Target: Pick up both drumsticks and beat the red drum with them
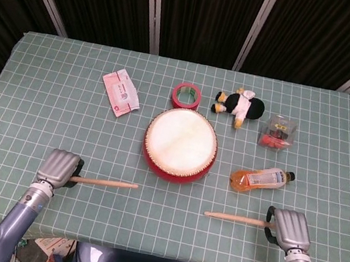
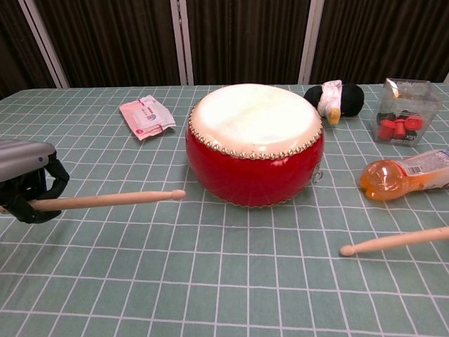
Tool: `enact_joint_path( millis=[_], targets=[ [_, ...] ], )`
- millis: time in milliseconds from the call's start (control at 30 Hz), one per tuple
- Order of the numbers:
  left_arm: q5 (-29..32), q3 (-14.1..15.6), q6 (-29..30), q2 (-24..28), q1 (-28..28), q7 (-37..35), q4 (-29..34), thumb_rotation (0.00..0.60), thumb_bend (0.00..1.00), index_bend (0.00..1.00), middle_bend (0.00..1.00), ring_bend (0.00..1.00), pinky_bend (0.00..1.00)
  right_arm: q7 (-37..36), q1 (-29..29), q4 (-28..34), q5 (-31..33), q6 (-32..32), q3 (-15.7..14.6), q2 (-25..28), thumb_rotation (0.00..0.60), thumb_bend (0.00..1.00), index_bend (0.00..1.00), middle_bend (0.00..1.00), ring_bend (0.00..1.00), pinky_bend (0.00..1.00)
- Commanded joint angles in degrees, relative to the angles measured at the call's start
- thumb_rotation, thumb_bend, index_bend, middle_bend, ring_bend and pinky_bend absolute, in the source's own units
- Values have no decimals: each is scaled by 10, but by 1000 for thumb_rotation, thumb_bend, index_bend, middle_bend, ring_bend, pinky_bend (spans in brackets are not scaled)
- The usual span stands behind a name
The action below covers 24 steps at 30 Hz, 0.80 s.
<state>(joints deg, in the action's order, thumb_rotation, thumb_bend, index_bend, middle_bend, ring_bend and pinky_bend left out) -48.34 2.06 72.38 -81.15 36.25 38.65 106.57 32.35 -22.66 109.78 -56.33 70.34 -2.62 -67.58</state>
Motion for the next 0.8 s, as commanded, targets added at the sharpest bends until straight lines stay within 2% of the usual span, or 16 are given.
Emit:
enact_joint_path(
  millis=[33,100,167,200,233,267,300,333,400,433,500,567,700,800],
  targets=[
    [15,-7,-12,-17,4,10,-20,600,582,795,1000,1000,1000,12,-6,-14,24,-8,11,-15,600,661,1000,1000,1000,953],
    [24,-12,-21,-29,7,14,-35,600,563,785,1000,1000,1000,17,-8,-21,32,-10,13,-22,600,661,981,1000,1000,947],
    [29,-14,-28,-38,9,17,-47,600,497,731,991,998,1000,24,-9,-25,35,-10,13,-27,600,661,867,985,992,905],
    [32,-14,-32,-42,10,21,-52,600,438,666,951,981,1000,29,-10,-27,37,-11,12,-28,600,659,772,948,966,863],
    [34,-13,-34,-44,11,24,-55,600,393,610,904,956,998,37,-11,-28,39,-12,9,-28,600,635,629,867,901,798],
    [35,-12,-36,-45,12,31,-57,600,325,519,802,891,972,55,-13,-29,45,-14,4,-27,600,606,526,793,838,746],
    [38,-9,-36,-44,14,42,-57,600,260,424,681,804,911,76,-16,-26,59,-16,-1,-25,600,548,377,676,731,660],
    [41,-5,-35,-43,15,52,-56,600,224,363,601,741,855,90,-19,-21,70,-19,-5,-22,600,480,255,571,628,586],
    [54,1,-27,-35,17,80,-45,600,156,230,403,571,680,122,-27,-8,105,-28,-11,-15,600,394,121,433,482,473],
    [59,2,-23,-30,16,88,-37,600,145,207,355,521,638,130,-30,-3,118,-30,-12,-13,600,355,71,366,409,409],
    [69,2,-14,-17,14,95,-15,600,118,162,245,393,558,143,-37,8,143,-33,-12,-7,600,314,18,282,318,320],
    [75,3,-8,-1,11,96,4,600,106,132,182,312,518,149,-41,16,154,-32,-11,-3,600,295,1,235,267,261],
    [68,10,0,42,-3,79,47,600,89,99,111,218,457,137,-39,31,147,-24,-9,8,600,288,0,176,209,216],
    [36,19,7,77,-22,42,74,600,89,89,98,200,422,116,-32,38,119,-16,-10,18,600,289,0,159,189,194]
  ],
)
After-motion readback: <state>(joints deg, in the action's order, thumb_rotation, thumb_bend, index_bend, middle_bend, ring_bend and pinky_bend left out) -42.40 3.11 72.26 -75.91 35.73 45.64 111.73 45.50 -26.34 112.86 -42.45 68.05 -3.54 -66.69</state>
